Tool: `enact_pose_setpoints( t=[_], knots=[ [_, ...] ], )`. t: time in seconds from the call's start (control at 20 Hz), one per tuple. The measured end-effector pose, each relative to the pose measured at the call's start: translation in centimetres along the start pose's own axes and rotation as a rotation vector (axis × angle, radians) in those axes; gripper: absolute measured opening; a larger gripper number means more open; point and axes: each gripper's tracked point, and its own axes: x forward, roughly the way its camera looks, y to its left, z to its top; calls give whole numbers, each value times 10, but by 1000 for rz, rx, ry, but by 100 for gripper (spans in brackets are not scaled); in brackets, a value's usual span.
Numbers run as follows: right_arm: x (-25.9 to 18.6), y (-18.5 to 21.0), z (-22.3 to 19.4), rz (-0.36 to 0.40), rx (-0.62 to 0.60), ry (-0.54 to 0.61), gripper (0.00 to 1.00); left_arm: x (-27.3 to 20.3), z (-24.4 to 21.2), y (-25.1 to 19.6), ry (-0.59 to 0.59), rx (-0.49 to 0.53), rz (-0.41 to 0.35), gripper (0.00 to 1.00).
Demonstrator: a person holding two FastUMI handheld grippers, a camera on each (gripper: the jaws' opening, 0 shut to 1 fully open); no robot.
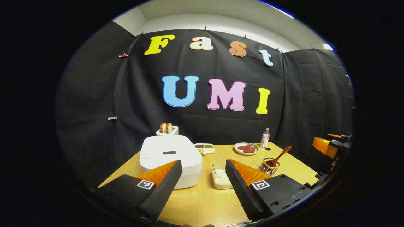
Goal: Close the left gripper, press the button to open the rice cooker; take a wooden spoon from the chopstick holder with the right hand, scoop a spoonful of rice and pour it into the rice cooker, then put the wooden spoon back into the chopstick holder.
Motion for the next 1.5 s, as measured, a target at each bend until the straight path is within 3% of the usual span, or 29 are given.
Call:
enact_pose_setpoints(
  t=[0.45, 1.15, 1.35, 1.5],
  knots=[
    [5, 7, -2, -8, 29, 6, 98, 8, 2, 8, -4, 19, -22, 95],
    [26, 23, 6, 11, 1, 28, 98, 28, 6, 54, 51, 19, 42, 94],
    [43, 30, -1, 29, 20, 51, 98, 48, 19, 76, 69, 1, 84, 83],
    [57, 35, -4, 55, 17, 58, 98, 67, 33, 93, 71, 26, 114, 67]
  ],
)
